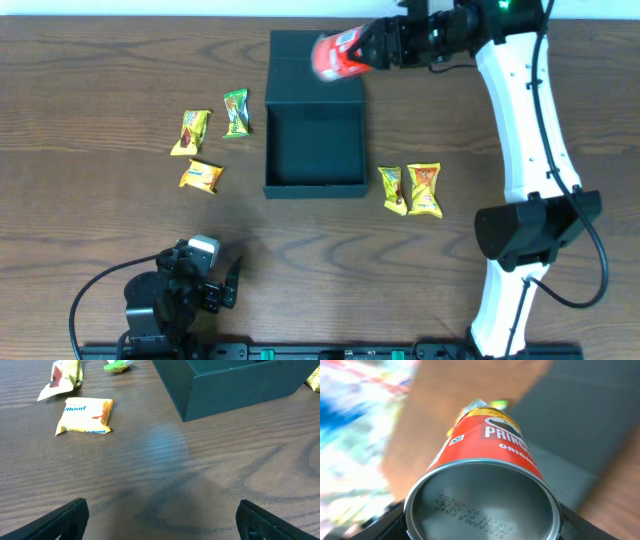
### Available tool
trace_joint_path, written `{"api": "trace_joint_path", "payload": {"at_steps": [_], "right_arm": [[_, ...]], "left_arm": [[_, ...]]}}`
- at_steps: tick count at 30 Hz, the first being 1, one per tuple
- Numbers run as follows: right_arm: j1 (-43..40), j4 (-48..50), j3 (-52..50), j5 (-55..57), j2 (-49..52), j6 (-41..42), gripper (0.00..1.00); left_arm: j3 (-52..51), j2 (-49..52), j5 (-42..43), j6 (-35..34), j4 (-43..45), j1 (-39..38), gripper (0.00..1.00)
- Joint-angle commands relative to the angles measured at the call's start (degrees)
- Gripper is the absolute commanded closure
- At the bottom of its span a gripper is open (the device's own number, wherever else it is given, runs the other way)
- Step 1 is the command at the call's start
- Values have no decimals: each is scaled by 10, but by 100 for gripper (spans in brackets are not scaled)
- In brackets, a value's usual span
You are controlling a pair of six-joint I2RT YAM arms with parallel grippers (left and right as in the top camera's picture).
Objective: Pack container
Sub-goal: 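Lift the red can and lower it into the black box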
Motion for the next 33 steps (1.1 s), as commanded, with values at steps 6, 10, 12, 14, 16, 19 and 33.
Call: {"api": "trace_joint_path", "payload": {"at_steps": [6,10,12,14,16,19,33], "right_arm": [[16,-76,-28,-139,-2,-133,78],[39,-40,-106,-170,-2,-143,83],[45,-9,-150,-194,-2,-140,86],[47,29,-210,-232,-2,-140,85],[47,50,-252,-263,-2,-140,84],[47,66,-305,-274,-2,-140,83],[64,221,-426,-189,-2,29,79]], "left_arm": [[-4,-3,2,-3,0,-2,5],[-4,-3,2,-3,0,-2,5],[-4,-3,2,-3,0,-2,5],[-4,-3,2,-3,0,-2,5],[-4,-3,2,-3,0,-2,5],[-4,-3,2,-3,0,-2,5],[-4,-3,2,-3,0,-2,5]]}}
